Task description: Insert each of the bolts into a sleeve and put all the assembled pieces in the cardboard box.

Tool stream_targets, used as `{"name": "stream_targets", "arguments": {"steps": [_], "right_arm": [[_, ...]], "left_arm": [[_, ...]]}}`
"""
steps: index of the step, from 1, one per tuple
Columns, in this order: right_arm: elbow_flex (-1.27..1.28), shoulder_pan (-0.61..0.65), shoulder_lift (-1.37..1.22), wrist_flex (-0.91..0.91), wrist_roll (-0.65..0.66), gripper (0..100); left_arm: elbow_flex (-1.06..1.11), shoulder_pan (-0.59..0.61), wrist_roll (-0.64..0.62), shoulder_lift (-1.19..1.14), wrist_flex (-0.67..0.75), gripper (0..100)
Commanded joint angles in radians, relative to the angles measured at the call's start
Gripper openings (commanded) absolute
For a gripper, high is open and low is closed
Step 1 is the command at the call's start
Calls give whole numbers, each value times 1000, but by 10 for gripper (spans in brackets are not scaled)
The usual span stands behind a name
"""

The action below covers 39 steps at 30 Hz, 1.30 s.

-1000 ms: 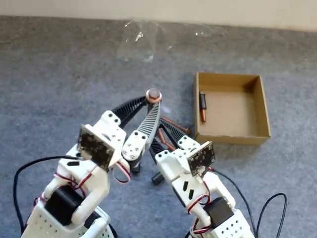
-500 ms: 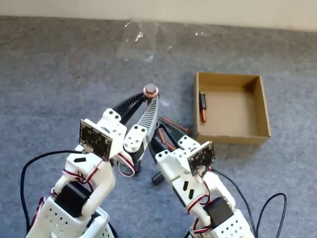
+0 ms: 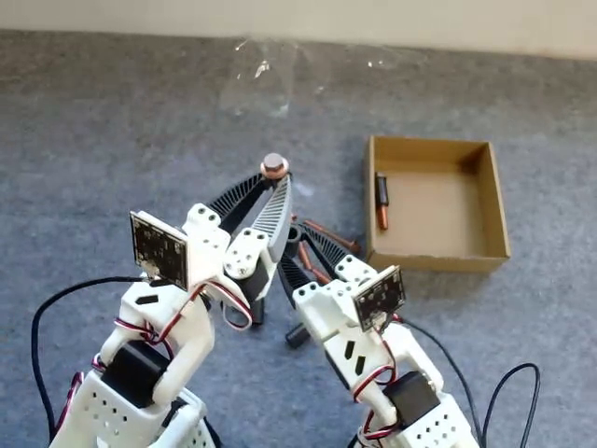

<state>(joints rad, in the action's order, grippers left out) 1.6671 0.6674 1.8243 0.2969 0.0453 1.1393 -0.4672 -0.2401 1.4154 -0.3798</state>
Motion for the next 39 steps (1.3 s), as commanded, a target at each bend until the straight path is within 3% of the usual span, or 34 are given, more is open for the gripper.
{"name": "stream_targets", "arguments": {"steps": [1,39], "right_arm": [[105,-16,13,-4,-9,5],[104,-16,13,-2,44,5]], "left_arm": [[-13,10,-49,18,-49,5],[5,-44,-66,18,-75,5]]}}
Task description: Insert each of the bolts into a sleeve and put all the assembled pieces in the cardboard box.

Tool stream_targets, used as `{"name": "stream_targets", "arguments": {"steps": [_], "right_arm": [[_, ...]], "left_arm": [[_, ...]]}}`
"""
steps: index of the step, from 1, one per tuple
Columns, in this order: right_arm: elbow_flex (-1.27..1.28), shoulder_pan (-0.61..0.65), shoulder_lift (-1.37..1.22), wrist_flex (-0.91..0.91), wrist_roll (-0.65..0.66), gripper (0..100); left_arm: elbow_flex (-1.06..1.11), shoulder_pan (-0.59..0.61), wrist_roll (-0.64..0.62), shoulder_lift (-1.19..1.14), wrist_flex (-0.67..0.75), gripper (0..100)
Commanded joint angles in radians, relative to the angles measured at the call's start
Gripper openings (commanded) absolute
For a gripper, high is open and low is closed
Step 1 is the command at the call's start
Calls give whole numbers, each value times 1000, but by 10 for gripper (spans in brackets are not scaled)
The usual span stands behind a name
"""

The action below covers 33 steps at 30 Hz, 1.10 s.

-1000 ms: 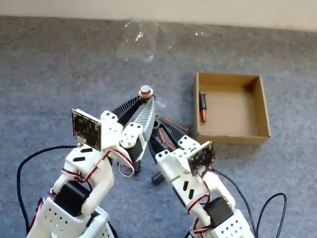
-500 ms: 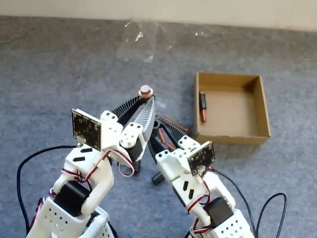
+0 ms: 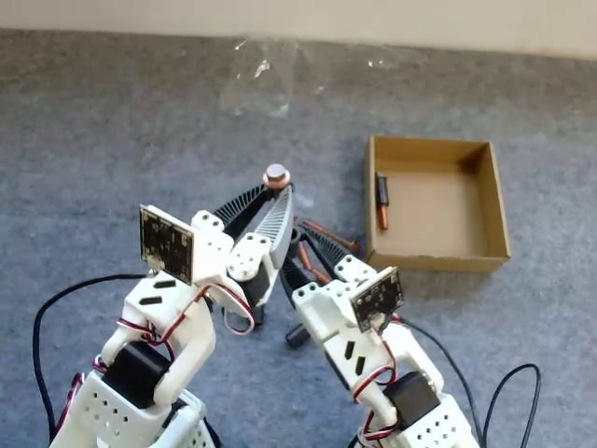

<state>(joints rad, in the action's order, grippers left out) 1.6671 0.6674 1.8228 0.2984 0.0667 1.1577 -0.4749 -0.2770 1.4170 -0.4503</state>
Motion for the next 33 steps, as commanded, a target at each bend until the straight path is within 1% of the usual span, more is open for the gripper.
{"name": "stream_targets", "arguments": {"steps": [1,9,14,20,33], "right_arm": [[104,-15,15,-4,23,5],[105,-15,15,-4,23,5],[105,-15,15,-4,23,5],[107,-16,15,-4,23,5],[104,-16,15,-4,23,5]], "left_arm": [[-13,-36,-29,16,-5,5],[-13,-93,-29,16,-32,5],[-5,-93,-29,16,-34,5],[74,-88,-29,18,-34,5],[82,-87,-26,18,-34,5]]}}
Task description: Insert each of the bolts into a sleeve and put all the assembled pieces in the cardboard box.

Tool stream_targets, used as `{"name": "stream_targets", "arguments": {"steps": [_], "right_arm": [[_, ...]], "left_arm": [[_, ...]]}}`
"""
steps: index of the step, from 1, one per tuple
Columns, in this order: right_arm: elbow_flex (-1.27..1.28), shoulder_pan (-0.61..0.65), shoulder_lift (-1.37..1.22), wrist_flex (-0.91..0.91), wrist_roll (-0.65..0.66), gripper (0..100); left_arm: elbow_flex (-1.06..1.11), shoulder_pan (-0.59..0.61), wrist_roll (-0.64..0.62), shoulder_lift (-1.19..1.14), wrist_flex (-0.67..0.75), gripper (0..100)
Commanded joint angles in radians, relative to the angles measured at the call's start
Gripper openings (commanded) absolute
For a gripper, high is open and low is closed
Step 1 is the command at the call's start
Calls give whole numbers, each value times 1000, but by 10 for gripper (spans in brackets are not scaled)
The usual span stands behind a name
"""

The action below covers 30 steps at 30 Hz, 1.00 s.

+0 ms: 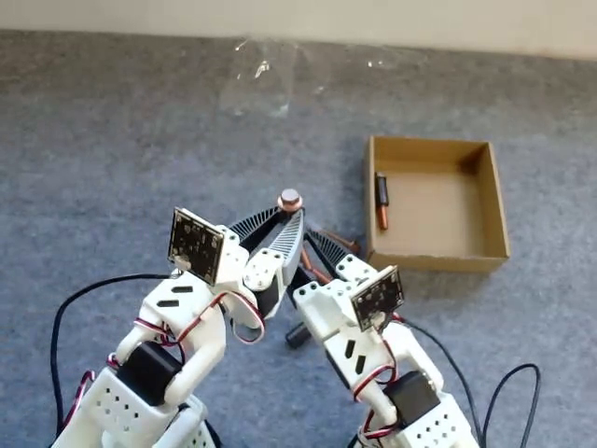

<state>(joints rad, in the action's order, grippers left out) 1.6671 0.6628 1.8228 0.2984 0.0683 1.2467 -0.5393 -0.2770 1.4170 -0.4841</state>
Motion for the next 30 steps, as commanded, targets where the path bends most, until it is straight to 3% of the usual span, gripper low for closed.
{"name": "stream_targets", "arguments": {"steps": [1,7,17,30], "right_arm": [[104,-12,15,-4,21,5],[104,-12,15,-4,21,5],[104,-12,15,-4,21,5],[102,-12,15,-4,21,5]], "left_arm": [[-7,-22,-23,18,0,5],[-5,-22,147,18,0,5],[-10,-22,150,38,-74,5],[139,-28,153,409,-115,5]]}}
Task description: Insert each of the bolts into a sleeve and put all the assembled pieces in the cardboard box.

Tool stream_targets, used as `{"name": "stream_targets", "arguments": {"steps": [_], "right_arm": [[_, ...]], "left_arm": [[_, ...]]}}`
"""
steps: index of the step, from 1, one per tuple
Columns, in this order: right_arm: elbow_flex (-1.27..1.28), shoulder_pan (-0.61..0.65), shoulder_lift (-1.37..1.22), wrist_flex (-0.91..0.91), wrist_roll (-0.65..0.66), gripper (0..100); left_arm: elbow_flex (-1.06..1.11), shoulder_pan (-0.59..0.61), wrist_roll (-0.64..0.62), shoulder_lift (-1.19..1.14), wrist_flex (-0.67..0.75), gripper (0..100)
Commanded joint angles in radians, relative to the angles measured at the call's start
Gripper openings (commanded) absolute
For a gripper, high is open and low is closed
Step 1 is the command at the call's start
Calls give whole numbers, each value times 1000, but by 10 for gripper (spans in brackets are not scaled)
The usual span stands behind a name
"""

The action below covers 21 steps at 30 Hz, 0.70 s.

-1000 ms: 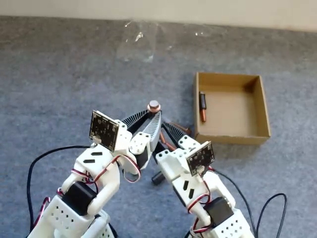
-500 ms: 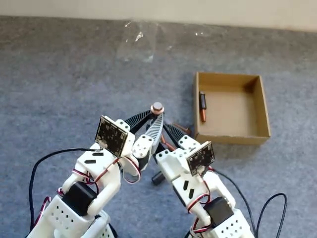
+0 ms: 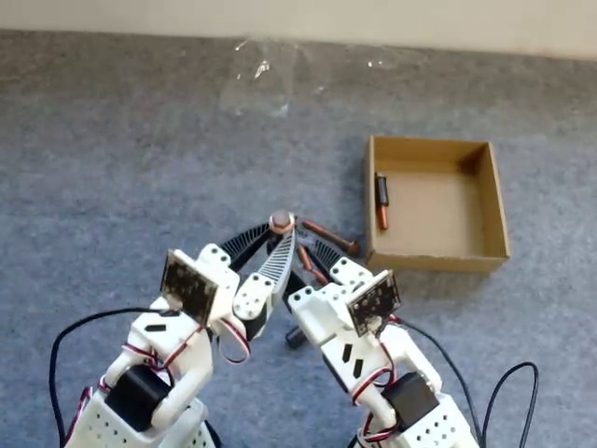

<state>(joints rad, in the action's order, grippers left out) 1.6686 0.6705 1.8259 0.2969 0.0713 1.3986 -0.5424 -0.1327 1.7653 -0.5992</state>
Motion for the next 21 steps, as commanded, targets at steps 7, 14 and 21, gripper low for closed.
{"name": "stream_targets", "arguments": {"steps": [7,14,21], "right_arm": [[104,-21,12,-2,18,5],[104,-21,12,-1,18,5],[104,-21,12,-1,18,5]], "left_arm": [[-18,-21,9,10,0,5],[-19,-21,9,-31,0,14],[-18,-19,9,-24,0,119]]}}
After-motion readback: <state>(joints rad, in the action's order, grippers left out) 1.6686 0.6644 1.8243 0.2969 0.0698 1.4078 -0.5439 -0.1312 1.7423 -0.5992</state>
